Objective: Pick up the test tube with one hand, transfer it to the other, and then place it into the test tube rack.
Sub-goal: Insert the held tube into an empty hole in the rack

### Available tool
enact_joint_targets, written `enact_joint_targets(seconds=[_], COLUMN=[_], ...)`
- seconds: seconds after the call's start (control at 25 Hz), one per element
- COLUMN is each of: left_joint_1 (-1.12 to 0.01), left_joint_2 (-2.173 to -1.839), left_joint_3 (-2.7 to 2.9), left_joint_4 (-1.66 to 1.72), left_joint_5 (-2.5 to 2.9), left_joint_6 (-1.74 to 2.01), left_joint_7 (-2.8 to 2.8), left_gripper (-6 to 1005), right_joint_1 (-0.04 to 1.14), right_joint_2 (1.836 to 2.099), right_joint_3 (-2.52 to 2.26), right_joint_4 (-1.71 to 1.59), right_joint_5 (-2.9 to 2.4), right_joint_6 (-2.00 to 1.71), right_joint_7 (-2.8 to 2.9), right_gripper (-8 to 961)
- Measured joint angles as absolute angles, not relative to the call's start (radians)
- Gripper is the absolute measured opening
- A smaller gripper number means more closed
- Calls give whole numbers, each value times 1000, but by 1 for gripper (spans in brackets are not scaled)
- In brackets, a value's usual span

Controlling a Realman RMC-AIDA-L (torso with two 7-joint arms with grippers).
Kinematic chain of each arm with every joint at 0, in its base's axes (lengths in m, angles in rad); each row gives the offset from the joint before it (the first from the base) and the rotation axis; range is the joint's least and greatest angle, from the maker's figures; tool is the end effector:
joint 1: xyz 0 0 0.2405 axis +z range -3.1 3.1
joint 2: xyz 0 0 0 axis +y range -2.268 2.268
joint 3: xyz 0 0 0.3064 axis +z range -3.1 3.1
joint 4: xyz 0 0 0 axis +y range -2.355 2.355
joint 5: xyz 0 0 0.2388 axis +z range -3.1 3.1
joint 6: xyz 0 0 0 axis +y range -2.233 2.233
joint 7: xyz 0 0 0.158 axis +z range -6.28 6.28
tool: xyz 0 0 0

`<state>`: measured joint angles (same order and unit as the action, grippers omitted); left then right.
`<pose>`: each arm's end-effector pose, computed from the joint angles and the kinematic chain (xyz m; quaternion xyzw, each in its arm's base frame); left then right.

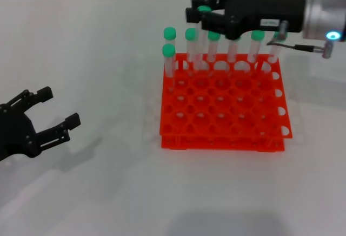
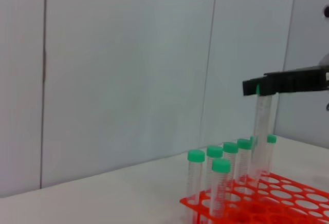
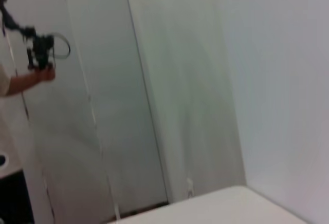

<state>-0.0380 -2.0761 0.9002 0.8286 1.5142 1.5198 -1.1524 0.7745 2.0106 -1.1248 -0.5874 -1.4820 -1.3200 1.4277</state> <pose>-0.3955 0.2604 0.0088 -0.8786 -0.2180 -0.2960 0.3049 0.1725 0.4695 -0.0452 -0.9336 0.1236 0.3144 0.1193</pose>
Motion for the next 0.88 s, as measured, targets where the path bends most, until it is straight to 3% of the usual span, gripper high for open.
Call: enact_joint_targets(seconds=[0.88], left_joint_1=[-65], left_joint_2=[-2076], left_joint_3=[893], left_joint_4=[785], left_joint_5=[1528], left_joint_6=[1509], left_joint_7=[-1139], left_gripper=[894], right_joint_1=[815], right_joint_2=[2026], right_joint_3=[-1252], right_joint_4=[-582], right_joint_5=[-1463], right_joint_6=[-1152], right_joint_7=[1473], right_gripper=[251])
